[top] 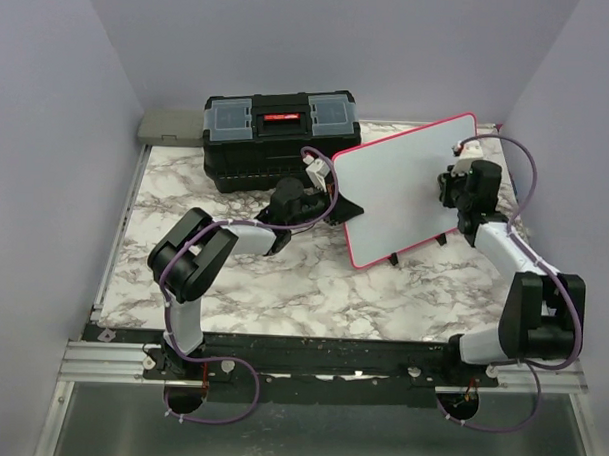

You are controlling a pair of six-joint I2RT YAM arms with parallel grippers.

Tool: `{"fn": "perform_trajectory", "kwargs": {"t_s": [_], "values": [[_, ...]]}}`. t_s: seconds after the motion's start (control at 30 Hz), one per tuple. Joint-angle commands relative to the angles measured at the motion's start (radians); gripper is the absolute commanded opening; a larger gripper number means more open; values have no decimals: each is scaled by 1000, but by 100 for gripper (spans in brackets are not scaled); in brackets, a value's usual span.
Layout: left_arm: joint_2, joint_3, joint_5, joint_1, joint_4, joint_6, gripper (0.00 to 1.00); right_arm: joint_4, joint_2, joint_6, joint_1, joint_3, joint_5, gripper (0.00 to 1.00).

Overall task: Erase the whiteboard
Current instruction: Erase the whiteboard at the whiteboard stand.

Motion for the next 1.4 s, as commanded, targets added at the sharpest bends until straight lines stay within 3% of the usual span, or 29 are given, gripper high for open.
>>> {"fn": "perform_trajectory", "kwargs": {"t_s": [0.0,0.17,0.3,0.53,0.8,0.97,1.37], "values": [[-47,-11,32,-13,92,54,0,-45,-19,88,-87,25,-4,1],[-46,-23,24,-13,108,59,0,-140,-99,128,-148,49,-125,1],[-48,-46,8,-13,142,57,0,-210,-189,174,-149,29,-331,1],[-46,-89,-1,-13,203,77,0,-222,-278,314,-149,-30,-526,0],[-21,-121,-8,-13,243,65,1,-219,-312,286,-150,-77,-508,1],[-32,-126,-29,-13,246,57,15,-218,-318,282,-153,-84,-505,1],[-37,-129,-72,-9,218,53,35,-213,-331,285,-176,-94,-517,1]]}}
